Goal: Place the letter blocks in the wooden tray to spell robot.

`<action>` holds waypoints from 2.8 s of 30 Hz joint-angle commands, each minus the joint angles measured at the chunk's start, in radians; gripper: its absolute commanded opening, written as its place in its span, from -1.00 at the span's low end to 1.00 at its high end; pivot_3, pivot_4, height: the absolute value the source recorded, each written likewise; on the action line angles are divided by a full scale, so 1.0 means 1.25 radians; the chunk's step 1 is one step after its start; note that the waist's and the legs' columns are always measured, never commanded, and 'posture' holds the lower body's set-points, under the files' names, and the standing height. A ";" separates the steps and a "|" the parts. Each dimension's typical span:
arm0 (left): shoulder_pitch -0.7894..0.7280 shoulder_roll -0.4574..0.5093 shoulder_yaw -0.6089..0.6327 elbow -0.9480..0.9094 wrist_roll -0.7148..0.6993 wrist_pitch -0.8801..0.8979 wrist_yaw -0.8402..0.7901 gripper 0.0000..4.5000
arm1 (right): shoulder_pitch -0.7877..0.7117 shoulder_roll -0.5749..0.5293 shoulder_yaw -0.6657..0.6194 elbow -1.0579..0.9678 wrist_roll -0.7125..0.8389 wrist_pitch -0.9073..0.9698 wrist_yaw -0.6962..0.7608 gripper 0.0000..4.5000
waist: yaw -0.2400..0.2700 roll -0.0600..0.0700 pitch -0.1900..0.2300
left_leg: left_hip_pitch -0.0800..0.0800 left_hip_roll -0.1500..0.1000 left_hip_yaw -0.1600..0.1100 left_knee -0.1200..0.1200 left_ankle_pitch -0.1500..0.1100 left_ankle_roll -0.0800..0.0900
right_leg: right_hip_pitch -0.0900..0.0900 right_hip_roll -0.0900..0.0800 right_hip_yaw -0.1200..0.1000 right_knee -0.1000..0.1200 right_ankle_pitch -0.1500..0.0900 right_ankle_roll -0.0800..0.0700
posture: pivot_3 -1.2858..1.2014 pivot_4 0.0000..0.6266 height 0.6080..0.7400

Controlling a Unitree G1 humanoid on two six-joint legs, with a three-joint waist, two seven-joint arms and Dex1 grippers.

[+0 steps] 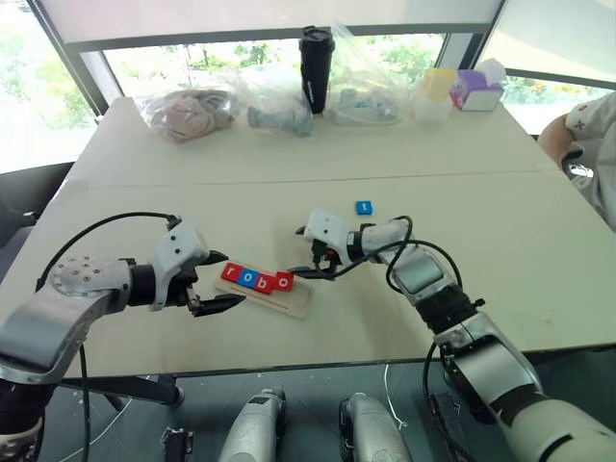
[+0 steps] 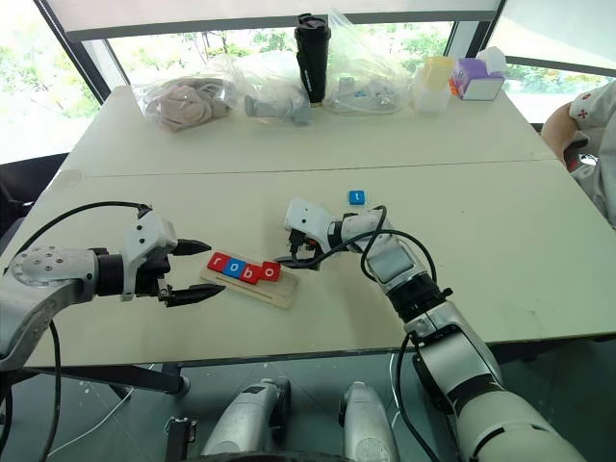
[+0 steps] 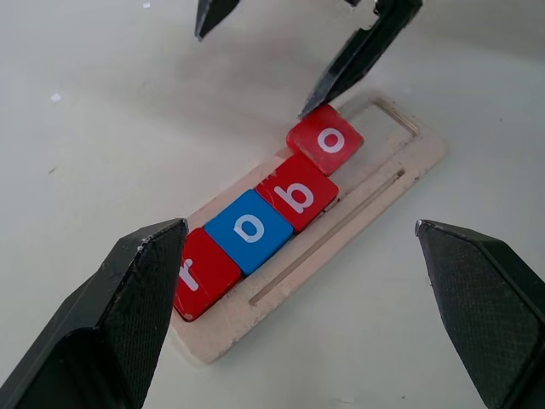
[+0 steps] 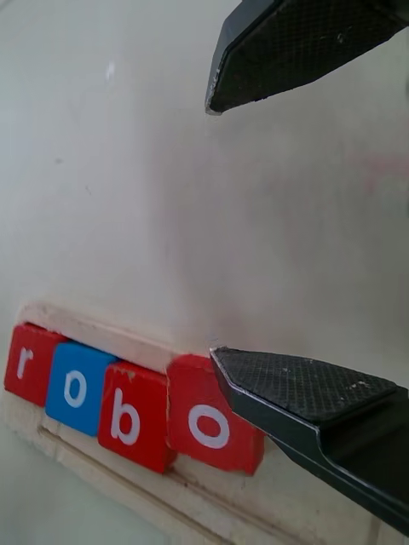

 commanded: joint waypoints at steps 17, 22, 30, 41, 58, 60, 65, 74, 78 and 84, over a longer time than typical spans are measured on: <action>0.043 0.012 -0.019 -0.067 -0.015 0.004 -0.032 1.00 | -0.052 -0.041 -0.175 -0.072 0.062 0.101 -0.114 0.99 | 0.003 0.000 0.000 | 0.000 0.000 0.000 0.000 0.000 0.000 | 0.000 0.000 0.000 0.000 0.000 0.000 | 0.03 -0.52 1.00; 0.076 0.007 -0.055 -0.073 0.012 -0.012 -0.034 1.00 | -0.039 -0.078 -0.269 -0.073 0.076 0.192 -0.205 0.99 | 0.002 0.000 0.000 | 0.000 0.000 0.000 0.000 0.000 -0.001 | 0.000 -0.001 0.000 0.000 -0.001 -0.001 | 0.03 -0.52 1.00; 0.050 -0.027 -0.054 -0.086 -0.019 0.004 -0.029 1.00 | -0.042 -0.079 -0.343 0.030 0.091 0.280 -0.326 0.99 | 0.001 0.000 0.000 | 0.000 0.000 0.000 0.000 0.000 0.000 | 0.000 -0.002 0.000 0.000 -0.001 -0.003 | 0.03 -0.52 1.00; 0.002 -0.016 0.081 -0.080 -0.099 0.062 0.009 1.00 | -0.139 0.072 -0.405 0.150 0.127 0.419 -0.539 0.99 | -0.004 0.000 0.000 | 0.000 0.001 0.000 0.000 0.000 0.000 | 0.000 0.000 0.000 0.000 0.000 0.000 | 0.03 -0.52 1.00; -0.012 -0.019 0.121 -0.067 -0.109 0.068 0.053 1.00 | -0.178 0.139 -0.406 0.297 0.100 0.340 -0.750 -0.47 | -0.004 0.000 0.000 | 0.001 0.000 0.000 0.000 0.001 0.000 | 0.001 0.001 0.000 0.000 0.000 -0.002 | 0.03 -0.52 1.00; -0.026 -0.033 0.096 -0.069 -0.110 0.067 0.060 1.00 | -0.167 0.134 -0.397 0.266 0.097 0.353 -0.740 -0.48 | -0.003 0.000 0.000 | 0.001 0.000 0.000 0.000 0.001 0.000 | 0.001 0.001 0.000 0.000 0.000 -0.002 | 0.03 -0.52 1.00; -0.036 -0.045 0.045 -0.074 -0.098 0.063 0.061 1.00 | -0.100 0.100 -0.405 0.069 0.106 0.466 -0.734 -0.48 | -0.001 0.000 0.000 | 0.000 0.000 0.000 0.000 0.001 0.000 | 0.001 0.001 0.000 0.000 0.000 -0.001 | 0.03 -0.52 1.00; -0.087 -0.080 -0.021 -0.025 -0.085 0.043 0.048 1.00 | 0.195 0.278 -0.555 -0.768 0.200 1.098 -0.822 -0.48 | -0.003 0.001 -0.001 | 0.000 0.001 -0.002 -0.001 0.000 0.000 | -0.002 0.001 0.000 0.003 -0.001 -0.002 | 0.03 -0.52 1.00; -0.107 -0.077 -0.040 0.011 -0.068 0.023 0.020 1.00 | 0.244 0.363 -0.545 -0.865 0.188 1.098 -0.894 -0.48 | -0.002 0.001 -0.001 | -0.001 0.001 -0.001 -0.001 0.001 -0.001 | -0.006 0.000 0.001 0.008 -0.002 -0.005 | 0.03 -0.52 1.00; -0.153 -0.084 -0.087 0.076 -0.023 -0.018 -0.022 1.00 | 0.308 0.389 -0.536 -0.893 0.211 1.098 -0.935 -0.48 | 0.003 0.001 -0.001 | -0.001 0.001 -0.001 -0.001 0.000 -0.002 | -0.009 -0.002 0.001 0.006 -0.003 -0.008 | 0.03 -0.52 1.00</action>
